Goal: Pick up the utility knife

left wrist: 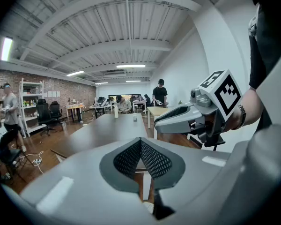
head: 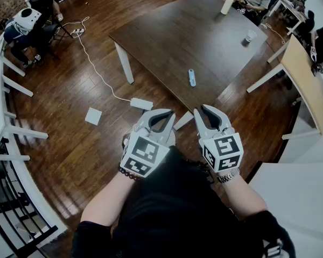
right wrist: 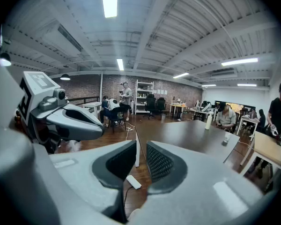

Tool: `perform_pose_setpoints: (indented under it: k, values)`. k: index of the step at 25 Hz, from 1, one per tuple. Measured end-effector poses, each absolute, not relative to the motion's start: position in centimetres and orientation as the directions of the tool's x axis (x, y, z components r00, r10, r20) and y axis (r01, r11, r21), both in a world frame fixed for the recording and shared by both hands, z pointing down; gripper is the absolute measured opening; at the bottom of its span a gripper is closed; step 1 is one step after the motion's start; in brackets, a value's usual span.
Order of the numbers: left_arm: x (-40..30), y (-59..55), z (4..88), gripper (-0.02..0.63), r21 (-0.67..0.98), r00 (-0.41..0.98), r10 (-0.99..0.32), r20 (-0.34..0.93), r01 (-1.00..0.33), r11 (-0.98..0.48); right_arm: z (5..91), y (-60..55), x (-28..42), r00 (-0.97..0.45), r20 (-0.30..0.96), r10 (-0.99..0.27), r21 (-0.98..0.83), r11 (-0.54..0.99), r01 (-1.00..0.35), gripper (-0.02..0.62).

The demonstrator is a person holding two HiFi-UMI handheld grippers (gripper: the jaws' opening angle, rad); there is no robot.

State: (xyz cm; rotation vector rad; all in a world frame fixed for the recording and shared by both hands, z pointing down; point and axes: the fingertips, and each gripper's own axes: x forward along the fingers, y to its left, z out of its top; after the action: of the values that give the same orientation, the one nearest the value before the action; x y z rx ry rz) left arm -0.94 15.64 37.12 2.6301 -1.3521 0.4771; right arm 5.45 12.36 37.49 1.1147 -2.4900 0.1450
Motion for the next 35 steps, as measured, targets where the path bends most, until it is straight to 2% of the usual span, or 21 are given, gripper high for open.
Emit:
perform_pose_setpoints:
  k: [10, 14, 23, 35]
  values:
    - [-0.3, 6.0, 41.3, 0.017, 0.015, 0.556, -0.687, 0.468, -0.782, -0.623, 43.9, 1.1, 6.7, -0.534, 0.496, -0.685, 0.007, 0.618, -0.786, 0.091]
    - [0.9, 1.8, 43.6, 0.017, 0.045, 0.556, -0.618, 0.555, -0.762, -0.646, 48.4, -3.0, 7.7, -0.509, 0.566, -0.649, -0.032, 0.599, -0.8, 0.106]
    - [3.5, -7.4, 48.5, 0.017, 0.086, 0.527, -0.531, 0.664, -0.759, -0.646, 57.2, -12.0, 8.1, -0.496, 0.67, -0.552, -0.066, 0.621, -0.781, 0.144]
    - [2.2, -11.4, 51.2, 0.017, 0.099, 0.472, -0.497, 0.728, -0.79, -0.605, 63.8, -14.8, 7.0, -0.469, 0.757, -0.454, -0.082, 0.647, -0.758, 0.17]
